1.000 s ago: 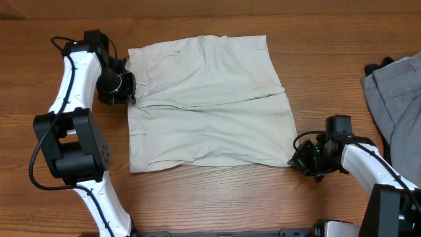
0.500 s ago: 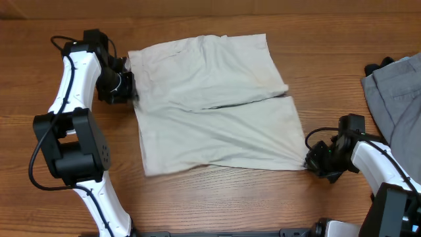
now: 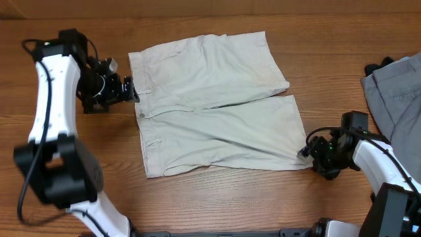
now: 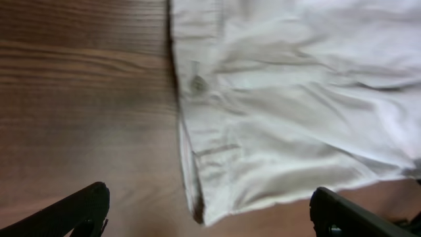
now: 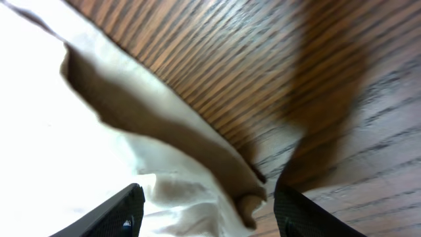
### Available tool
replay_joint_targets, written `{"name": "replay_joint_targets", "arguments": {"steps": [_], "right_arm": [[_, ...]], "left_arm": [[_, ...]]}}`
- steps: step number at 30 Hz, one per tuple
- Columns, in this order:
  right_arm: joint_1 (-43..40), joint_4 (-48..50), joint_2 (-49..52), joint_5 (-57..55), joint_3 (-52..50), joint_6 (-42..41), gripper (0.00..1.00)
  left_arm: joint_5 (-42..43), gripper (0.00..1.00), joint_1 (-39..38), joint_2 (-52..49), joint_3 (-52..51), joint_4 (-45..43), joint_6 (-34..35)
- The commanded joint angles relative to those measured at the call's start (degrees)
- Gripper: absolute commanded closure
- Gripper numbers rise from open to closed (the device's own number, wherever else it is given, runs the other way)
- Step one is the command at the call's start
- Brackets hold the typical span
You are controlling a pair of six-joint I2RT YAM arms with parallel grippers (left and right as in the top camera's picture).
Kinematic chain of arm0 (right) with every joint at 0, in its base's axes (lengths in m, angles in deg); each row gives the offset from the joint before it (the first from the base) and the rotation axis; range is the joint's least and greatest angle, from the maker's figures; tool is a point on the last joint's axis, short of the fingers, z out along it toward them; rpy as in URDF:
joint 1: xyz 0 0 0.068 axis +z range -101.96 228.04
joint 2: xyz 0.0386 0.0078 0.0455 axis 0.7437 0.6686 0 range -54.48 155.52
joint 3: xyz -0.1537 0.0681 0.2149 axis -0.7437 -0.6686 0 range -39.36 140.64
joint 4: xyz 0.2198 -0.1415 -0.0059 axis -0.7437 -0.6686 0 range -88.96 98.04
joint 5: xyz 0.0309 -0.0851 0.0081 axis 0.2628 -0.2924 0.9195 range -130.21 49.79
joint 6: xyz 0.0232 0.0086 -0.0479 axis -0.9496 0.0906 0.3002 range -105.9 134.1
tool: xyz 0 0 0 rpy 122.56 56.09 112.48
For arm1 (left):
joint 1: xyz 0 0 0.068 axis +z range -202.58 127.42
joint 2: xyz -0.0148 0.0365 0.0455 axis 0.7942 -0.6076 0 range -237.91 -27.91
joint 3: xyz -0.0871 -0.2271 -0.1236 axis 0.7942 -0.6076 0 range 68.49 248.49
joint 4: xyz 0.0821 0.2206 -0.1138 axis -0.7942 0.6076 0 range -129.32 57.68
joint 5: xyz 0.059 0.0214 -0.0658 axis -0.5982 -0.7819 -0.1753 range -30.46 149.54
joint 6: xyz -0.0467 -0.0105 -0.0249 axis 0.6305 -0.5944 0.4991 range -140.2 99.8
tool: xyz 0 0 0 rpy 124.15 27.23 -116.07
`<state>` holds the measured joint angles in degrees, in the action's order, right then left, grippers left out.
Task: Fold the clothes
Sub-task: 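Move the left gripper to the lower left corner and pull it down-left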
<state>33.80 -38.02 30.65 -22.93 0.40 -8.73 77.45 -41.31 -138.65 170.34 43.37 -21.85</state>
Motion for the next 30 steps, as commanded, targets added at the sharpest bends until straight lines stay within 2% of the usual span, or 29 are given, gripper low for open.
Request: {"name": "replay_joint_targets", "arguments": {"steps": [1,5,8,16,25,28,30], "right_arm": [[-0.26,0.02,0.04,1.95,1.57,1.66,0.32],[-0.26,-1.14,0.07,1.92,1.57,1.68,0.31],[-0.26,-1.25,0.07,1.95,1.57,1.66,0.3],[-0.26,-2.16,0.07,1.95,1.57,1.9,0.29],[-0.26,-1.44,0.07,1.92,1.57,1.9,0.28],[-0.26,-1.46,0.07,1.9,1.57,1.9,0.28],[-0.26,-1.42,0.07,1.9,1.57,1.9,0.27]], "left_arm": [[2.51,0.0,-1.73,5.66,1.18,2.6,1.31],[2.49,0.0,-3.96,6.25,-1.05,8.55,3.08],[2.49,0.0,-5.81,6.38,-6.97,8.44,4.42],[2.54,0.0,-7.37,7.17,-32.59,-8.35,14.34],[2.67,0.0,-7.21,7.15,-44.85,-19.12,19.65],[2.67,0.1,-7.21,7.15,-49.35,-23.37,22.51],[2.64,0.32,-7.08,7.15,-51.67,-24.96,23.47]]}}
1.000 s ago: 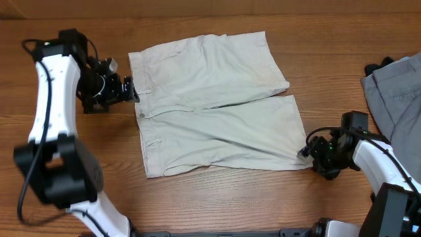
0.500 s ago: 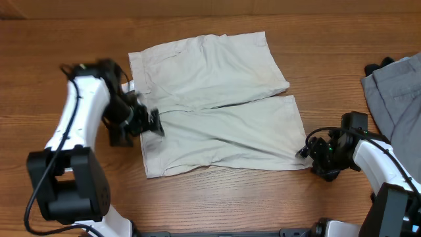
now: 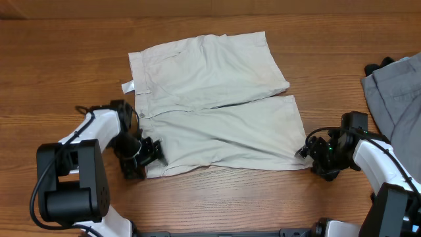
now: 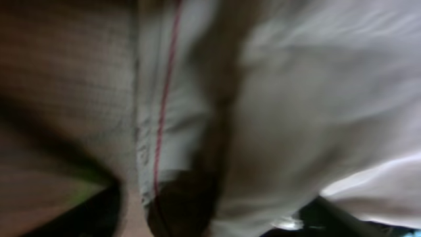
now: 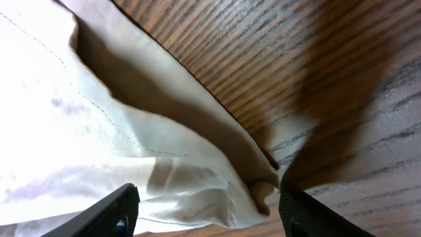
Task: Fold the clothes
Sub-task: 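Move the left gripper to the lower left corner and pull it down-left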
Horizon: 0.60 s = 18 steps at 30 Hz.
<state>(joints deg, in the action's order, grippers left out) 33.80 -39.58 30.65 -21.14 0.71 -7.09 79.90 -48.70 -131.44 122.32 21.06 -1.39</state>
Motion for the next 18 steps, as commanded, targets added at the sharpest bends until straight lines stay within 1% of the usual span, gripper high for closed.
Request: {"name": "replay_joint_targets", "arguments": {"steps": [1,3,5,6,7,13,14,18], "right_arm": [[-0.26,0.17,0.07,0.09,1.27,0.26,0.27],[-0.26,0.22,0.07,0.07,1.27,0.26,0.27],[-0.26,0.28,0.07,0.07,1.27,0.26,0.27],[-0.26,0.33,0.07,0.02,1.27,0.26,0.27],[-0.26,0.33,0.07,-0.13,1.27,0.26,0.27],[-0.26,-0.04,0.07,-0.09,1.27,0.55,0.28],[-0.26,-0.11,0.07,-0.09,1.27,0.72,0.3],[-0.26,-0.35,0.07,-0.13,1.27,2.21,0.3]], "left_arm": [[0.04,0.42,0.35,-0.07,-4.48,-3.34,3.08],[-0.02,0.56,0.35,-0.07,-5.68,-4.48,3.08],[-0.96,0.75,0.68,-0.07,-5.97,-5.27,3.1],[-1.51,0.89,1.18,-0.07,-5.88,-5.68,3.1],[-1.57,0.96,1.92,-0.07,-5.79,-5.95,3.1],[-2.47,0.96,10.25,-0.04,-4.79,-6.14,2.58],[-2.95,0.96,11.93,-0.04,-4.79,-5.95,2.01],[-6.78,0.96,19.23,-0.04,-4.81,-4.39,0.02]]}}
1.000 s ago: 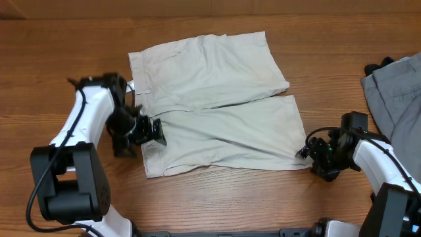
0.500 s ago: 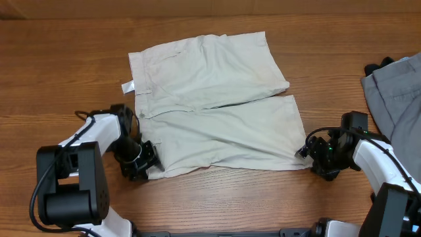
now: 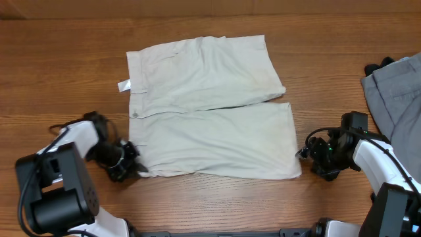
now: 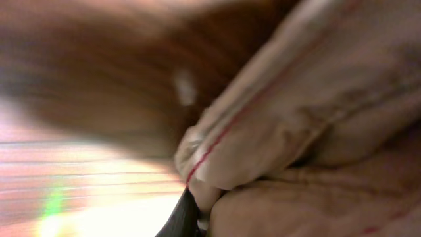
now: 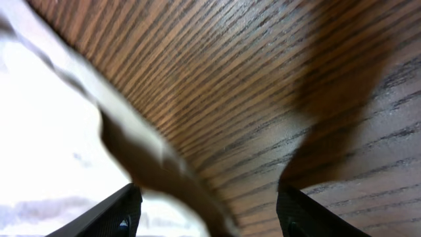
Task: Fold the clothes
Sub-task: 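Move the left gripper to the lower left corner and pull it down-left, then release the pants and move the right gripper to the upper right edge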
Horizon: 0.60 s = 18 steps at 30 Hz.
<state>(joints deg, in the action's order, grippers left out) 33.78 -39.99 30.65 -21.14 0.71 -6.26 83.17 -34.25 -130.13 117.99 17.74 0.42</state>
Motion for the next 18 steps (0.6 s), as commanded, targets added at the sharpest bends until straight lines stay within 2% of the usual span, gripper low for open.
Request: {"name": "replay_joint_targets", "arguments": {"steps": [1,5,7,12,13,14,15,18], "right_arm": [[-0.24,0.13,0.07,-0.11,1.27,1.36,0.3],[-0.24,1.81,0.07,1.22,1.27,2.43,0.21],[-0.22,4.63,0.07,5.79,1.27,5.55,0.21],[0.96,20.9,0.07,15.63,1.27,6.21,0.18],[1.62,24.5,0.09,15.8,1.27,5.14,0.16],[2.47,27.82,0.13,15.78,1.27,4.15,0.15],[3.43,30.88,0.22,15.78,1.27,3.34,0.14],[6.91,37.92,1.44,15.74,1.27,-0.55,0.14]], "left_arm": [[-10.58,0.96,6.6,-1.36,-0.48,-0.92,-2.21],[-10.54,0.96,14.12,-1.36,-0.02,-0.94,-4.26],[-10.49,0.96,17.99,-1.14,0.5,-0.74,-5.38],[-6.27,0.96,24.68,-0.42,1.05,-0.79,-8.66],[-5.44,0.87,25.22,-0.42,1.05,-0.81,-9.79],[-5.16,0.39,25.53,-0.42,1.05,-0.79,-9.99],[-5.14,0.2,25.55,-0.42,1.05,-0.76,-10.16],[-4.26,0.02,25.14,-0.42,1.03,-0.72,-12.81]]}}
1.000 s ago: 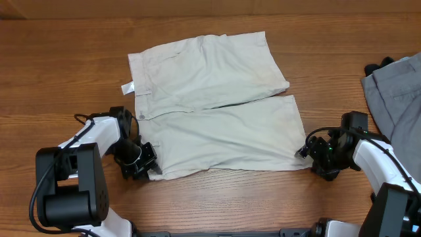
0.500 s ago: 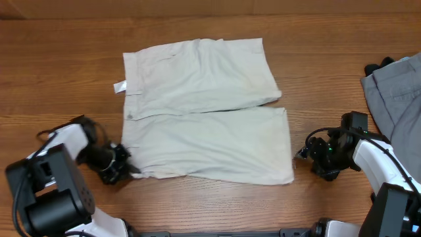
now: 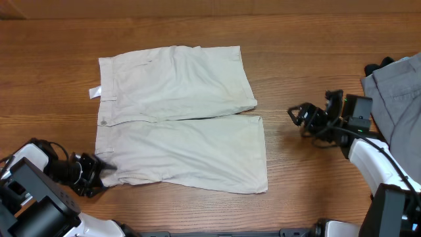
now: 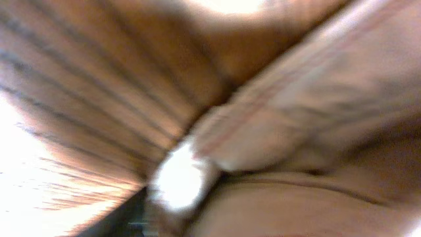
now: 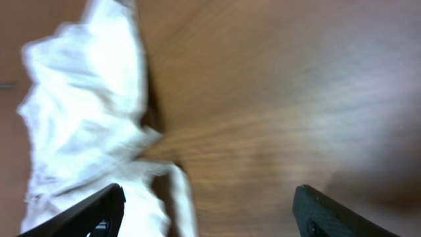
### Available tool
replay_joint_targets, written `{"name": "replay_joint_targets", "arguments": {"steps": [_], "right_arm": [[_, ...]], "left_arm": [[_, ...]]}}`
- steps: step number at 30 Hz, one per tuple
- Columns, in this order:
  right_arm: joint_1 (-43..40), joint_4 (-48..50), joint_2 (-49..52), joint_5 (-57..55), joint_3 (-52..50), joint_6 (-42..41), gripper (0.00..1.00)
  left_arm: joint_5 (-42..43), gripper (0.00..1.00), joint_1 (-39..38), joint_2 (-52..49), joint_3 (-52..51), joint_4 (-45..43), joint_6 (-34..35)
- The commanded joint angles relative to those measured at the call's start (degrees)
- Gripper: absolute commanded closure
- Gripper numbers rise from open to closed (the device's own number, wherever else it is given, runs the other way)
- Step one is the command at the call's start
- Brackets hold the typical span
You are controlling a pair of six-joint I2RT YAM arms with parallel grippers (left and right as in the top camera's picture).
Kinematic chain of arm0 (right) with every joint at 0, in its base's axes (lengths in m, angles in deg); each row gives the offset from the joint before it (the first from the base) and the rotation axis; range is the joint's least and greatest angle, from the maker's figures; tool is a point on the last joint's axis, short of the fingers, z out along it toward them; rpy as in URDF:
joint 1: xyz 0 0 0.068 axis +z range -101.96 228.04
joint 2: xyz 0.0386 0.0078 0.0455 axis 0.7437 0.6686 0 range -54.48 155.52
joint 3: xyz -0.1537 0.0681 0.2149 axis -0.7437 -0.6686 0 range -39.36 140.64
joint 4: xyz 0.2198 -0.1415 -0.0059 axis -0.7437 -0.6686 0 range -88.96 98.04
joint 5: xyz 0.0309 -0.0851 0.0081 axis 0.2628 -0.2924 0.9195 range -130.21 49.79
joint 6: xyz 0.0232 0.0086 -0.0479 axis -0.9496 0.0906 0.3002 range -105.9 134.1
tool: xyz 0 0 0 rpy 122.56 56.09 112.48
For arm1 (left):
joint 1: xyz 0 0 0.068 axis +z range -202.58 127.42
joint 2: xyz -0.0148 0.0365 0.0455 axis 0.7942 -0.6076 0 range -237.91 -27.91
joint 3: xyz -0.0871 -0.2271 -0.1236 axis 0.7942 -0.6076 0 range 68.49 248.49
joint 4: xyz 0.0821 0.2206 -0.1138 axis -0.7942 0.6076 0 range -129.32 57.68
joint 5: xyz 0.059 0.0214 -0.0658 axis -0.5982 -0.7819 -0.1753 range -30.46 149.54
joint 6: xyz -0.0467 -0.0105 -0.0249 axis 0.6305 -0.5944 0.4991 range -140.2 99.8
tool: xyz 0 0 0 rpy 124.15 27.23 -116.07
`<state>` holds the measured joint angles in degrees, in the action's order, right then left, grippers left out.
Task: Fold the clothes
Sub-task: 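Release the pants and move the right gripper to the upper right edge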
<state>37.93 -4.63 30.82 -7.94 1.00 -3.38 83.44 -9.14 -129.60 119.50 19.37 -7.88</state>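
Observation:
Beige shorts (image 3: 177, 118) lie flat on the wooden table (image 3: 52, 79), waistband to the left and legs to the right. At the near-left waistband corner my left gripper (image 3: 97, 174) is shut on the fabric. The left wrist view is blurred and filled with that waistband cloth (image 4: 316, 131). My right gripper (image 3: 297, 117) is open to the right of the shorts, apart from the hems. In the right wrist view its fingers (image 5: 99, 210) stand wide with bare wood between them and blurred pale cloth (image 5: 85, 112) at the left.
A grey garment (image 3: 395, 92) lies at the table's right edge, behind my right arm, with a dark object (image 3: 373, 66) at its far corner. Bare wood surrounds the shorts.
The shorts have shifted to the left with my left gripper holding the waistband corner. My right gripper, then low beside the near leg's hem, now stands farther back and away from the cloth.
First my left gripper was open beside the far part of the waistband, and my right was open around the near hem corner. Then the left was at the near waistband corner. Later the shorts lay further left, clear of the right fingers, and now further left still.

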Motion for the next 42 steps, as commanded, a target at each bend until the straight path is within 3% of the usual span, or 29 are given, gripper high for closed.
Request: {"name": "replay_joint_targets", "arguments": {"steps": [1,5,9,13,15,19,22,28,33,38,42], "right_arm": [[3.85,4.02,1.86,2.54,1.01,-4.31,0.14],[6.62,4.79,5.99,3.04,4.09,-8.81,0.13],[6.73,-2.27,8.41,8.66,10.99,-11.69,0.1],[7.32,-18.64,8.52,22.43,18.99,-7.17,0.0],[8.72,-27.71,8.46,27.89,20.06,-4.33,0.0],[12.24,-39.06,8.39,26.77,19.98,-1.68,0.0],[13.94,-34.51,7.91,21.66,20.0,-2.54,0.0],[14.03,-12.66,8.17,11.74,20.04,-10.95,0.0],[14.86,1.25,12.28,9.77,20.33,-18.01,0.04],[16.33,3.32,24.09,10.38,27.78,-17.97,0.08],[16.37,-1.36,34.07,11.06,39.65,-14.21,0.11]], "left_arm": [[-4.2,0.0,-0.09,-0.92,-0.46,-2.34,-5.16],[-1.07,0.0,-0.13,-0.76,-0.46,-2.4,-8.2],[-0.9,0.0,-0.13,1.29,-0.09,-1.9,-9.88],[-0.2,0.0,-0.13,6.73,0.72,-1.27,-10.47],[1.01,0.0,-0.13,10.16,1.36,-0.79,-10.51],[1.68,0.0,-0.13,17.44,3.63,1.29,-10.64],[1.9,0.0,-0.52,22.49,4.98,2.51,-10.64],[5.09,0.0,-2.45,29.86,5.14,2.84,-10.69],[7.54,0.0,-6.25,32.33,5.14,3.02,-13.86],[8.66,0.0,-12.61,32.48,5.14,3.02,-16.48],[14.8,0.0,-17.46,32.46,5.14,3.02,-18.53]]}}
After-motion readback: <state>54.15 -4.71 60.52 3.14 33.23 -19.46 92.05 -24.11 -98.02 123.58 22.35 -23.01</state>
